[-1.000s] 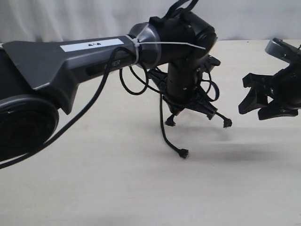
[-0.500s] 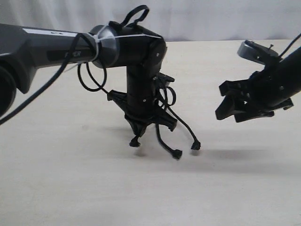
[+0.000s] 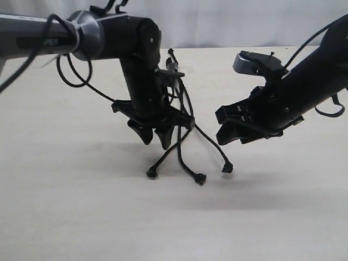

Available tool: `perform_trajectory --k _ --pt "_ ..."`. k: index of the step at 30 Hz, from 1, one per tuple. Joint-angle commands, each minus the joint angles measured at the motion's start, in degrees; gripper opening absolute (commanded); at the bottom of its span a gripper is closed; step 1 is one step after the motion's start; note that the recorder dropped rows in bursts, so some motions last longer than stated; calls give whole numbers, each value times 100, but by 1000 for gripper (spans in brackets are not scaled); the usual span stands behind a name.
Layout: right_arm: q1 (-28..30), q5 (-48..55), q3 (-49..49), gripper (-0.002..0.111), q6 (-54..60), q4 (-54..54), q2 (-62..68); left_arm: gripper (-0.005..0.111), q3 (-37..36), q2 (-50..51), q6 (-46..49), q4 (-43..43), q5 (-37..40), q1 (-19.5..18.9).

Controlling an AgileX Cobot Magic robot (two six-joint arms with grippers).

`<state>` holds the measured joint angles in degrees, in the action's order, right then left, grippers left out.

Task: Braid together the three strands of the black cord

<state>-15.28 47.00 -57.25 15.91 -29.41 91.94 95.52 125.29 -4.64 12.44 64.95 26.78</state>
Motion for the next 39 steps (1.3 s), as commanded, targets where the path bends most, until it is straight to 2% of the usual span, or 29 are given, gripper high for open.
perform_trajectory --k 1,3,5,8,10,12,17,18,19,20,22,27,29,34,39 --pt "-452 -105 -13 52 -90 124 62 44 -10 -551 51 -158 55 -377" --pt "-811 -190 -75 52 -378 479 207 44 -45 -818 55 -209 96 -575" --pt "-1340 -152 -363 52 -1044 1391 600 44 -415 -1299 230 -150 -99 -872" --pt "-2013 221 -1121 52 -1918 2879 1342 44 -1580 -2124 1141 729 -621 -1382" --pt "-2157 292 -1385 52 -1979 3142 1832 44 -2325 -2469 1528 1337 -958 -1642" --pt "-2217 257 -1521 52 -1979 3170 2154 44 -2822 -2668 1656 1470 -1209 -1742" --pt "-2217 238 -1524 51 -1992 3115 2632 44 -3598 -2743 1656 1602 -1496 -1741" --pt "-2217 254 -1524 38 -1992 3090 2712 44 -3734 -2743 1656 1710 -1623 -1741" --pt "-2217 280 -1537 17 -1992 3090 2712 44 -3798 -2743 1656 1781 -1678 -1741" --pt "-2217 305 -1577 5 -2005 3090 2616 44 -3820 -2743 1656 1829 -1735 -1741" --pt "-2204 449 -1747 4 -1965 3215 2358 44 -3820 -2743 1656 1829 -1735 -1741" --pt "-1938 265 -1859 4 -1930 4675 2217 44 -3820 -2743 1656 1829 -1699 -1741" --pt "-1826 228 -1859 4 -1940 4854 2257 44 -3820 -2743 1656 1829 -1685 -1741" --pt "-1386 -74 -1859 4 -1979 4869 2334 44 -3820 -2743 1656 1829 -1710 -1741" --pt "-937 -260 -1859 4 -1844 4333 2558 44 -3820 -2743 1645 1896 -1767 -1741"
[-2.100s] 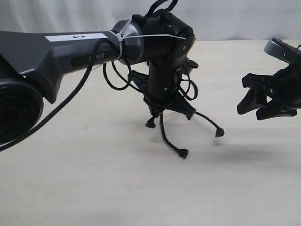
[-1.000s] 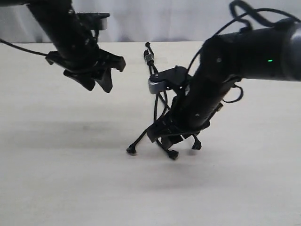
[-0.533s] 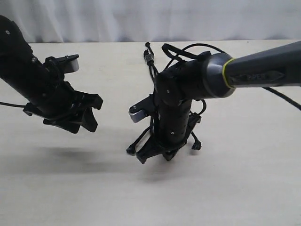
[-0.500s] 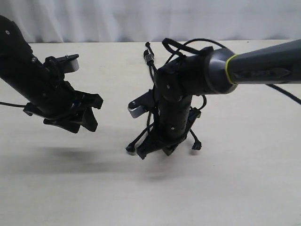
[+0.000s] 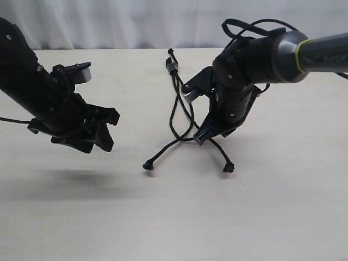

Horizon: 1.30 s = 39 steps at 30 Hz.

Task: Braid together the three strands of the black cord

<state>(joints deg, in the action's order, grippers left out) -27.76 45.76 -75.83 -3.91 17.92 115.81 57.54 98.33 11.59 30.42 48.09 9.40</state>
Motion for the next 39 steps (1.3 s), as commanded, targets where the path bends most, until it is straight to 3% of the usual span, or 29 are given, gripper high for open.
perform_trajectory --k 1,6,14,19,22,29,34,39 --pt "379 -136 -1 4 288 -634 246 44 -22 -47 22 124 -84 -3" --pt "474 78 131 4 1087 -1934 473 44 -22 -47 22 172 -223 -3" --pt "474 99 824 4 1772 -2861 438 44 -22 -47 22 207 -438 -3" --pt "474 125 1224 4 2796 -4300 438 44 -22 -47 22 219 -411 -3" --pt "513 166 1350 4 2785 -4299 425 44 -22 -47 22 191 -379 50" --pt "639 -82 1658 5 2573 -4320 75 44 -22 346 -94 193 -1170 955" --pt "639 -248 1658 32 2512 -4126 -23 44 -22 406 -94 223 -1185 1064" --pt "651 -419 1658 47 1470 -3077 -556 44 -22 406 -94 223 -1125 1064"
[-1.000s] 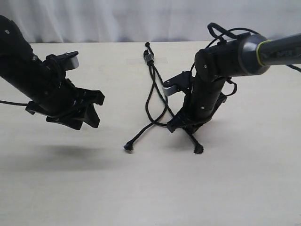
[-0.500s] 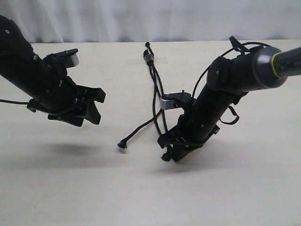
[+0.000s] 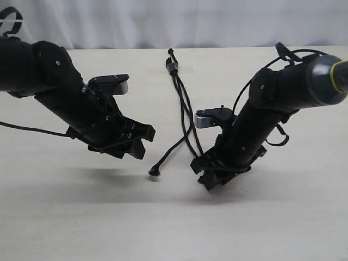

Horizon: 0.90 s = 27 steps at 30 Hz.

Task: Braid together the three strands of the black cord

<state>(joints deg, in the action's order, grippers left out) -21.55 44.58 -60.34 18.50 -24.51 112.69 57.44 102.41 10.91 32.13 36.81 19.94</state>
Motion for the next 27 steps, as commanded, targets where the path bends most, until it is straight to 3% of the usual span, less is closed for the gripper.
perform_trajectory --k 1,8,10,12,15,18,22,27 --pt "40 -280 110 49 -902 1268 -331 44 -12 -1 -26 52 4 11" --pt "491 72 110 48 -1190 1190 -889 44 -12 -1 -26 -58 106 11" --pt "582 244 134 38 -1205 1178 -1045 42 -12 -44 -78 -290 263 -23" --pt "679 286 240 22 -1215 1178 -1241 32 -12 -132 -400 -682 502 -146" --pt "899 225 499 4 -1383 1210 -1591 11 -12 -387 -925 -1355 812 -564" --pt "1382 221 685 4 -1394 1210 -1970 0 -12 -803 -1091 -1842 1206 -1166" --pt "2013 375 850 4 -1384 1233 -2553 0 -12 -1502 -1505 -2386 1728 -2034" --pt "1997 166 1140 4 -1384 1665 -3456 0 -224 -2546 -1548 -2562 1704 -2384"
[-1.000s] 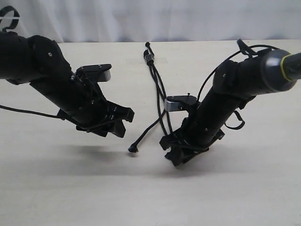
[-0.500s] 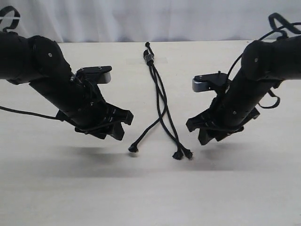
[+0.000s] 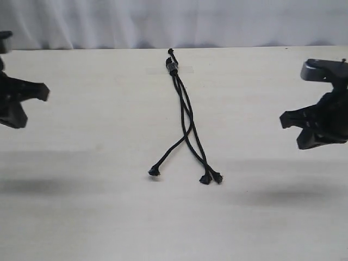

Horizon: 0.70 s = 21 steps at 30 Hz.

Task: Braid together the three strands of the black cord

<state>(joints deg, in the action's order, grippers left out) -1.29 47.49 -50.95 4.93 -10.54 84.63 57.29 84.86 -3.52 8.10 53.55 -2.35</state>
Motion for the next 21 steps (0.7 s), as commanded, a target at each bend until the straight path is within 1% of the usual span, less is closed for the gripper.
perform_trajectory --k 1,8,12,14,15,21 --pt "-78 -258 278 4 -27 286 -874 0 -334 -1055 -105 -231 -42 -155" --pt "-218 -1319 846 4 48 296 -2262 0 -1283 -2777 -105 -251 -416 -155" --pt "-218 -2290 1293 4 59 410 -2902 0 -1712 -3539 -105 -320 -1051 -155" --pt "-218 -2805 1571 4 59 410 -3170 0 -1865 -3842 -105 -494 -1423 -155" --pt "-218 -2941 1661 4 59 391 -3294 0 -1899 -3973 -105 -556 -1491 -155" --pt "-218 -2792 1778 4 59 391 -3832 0 -1898 -4421 -105 -638 -1475 -155"
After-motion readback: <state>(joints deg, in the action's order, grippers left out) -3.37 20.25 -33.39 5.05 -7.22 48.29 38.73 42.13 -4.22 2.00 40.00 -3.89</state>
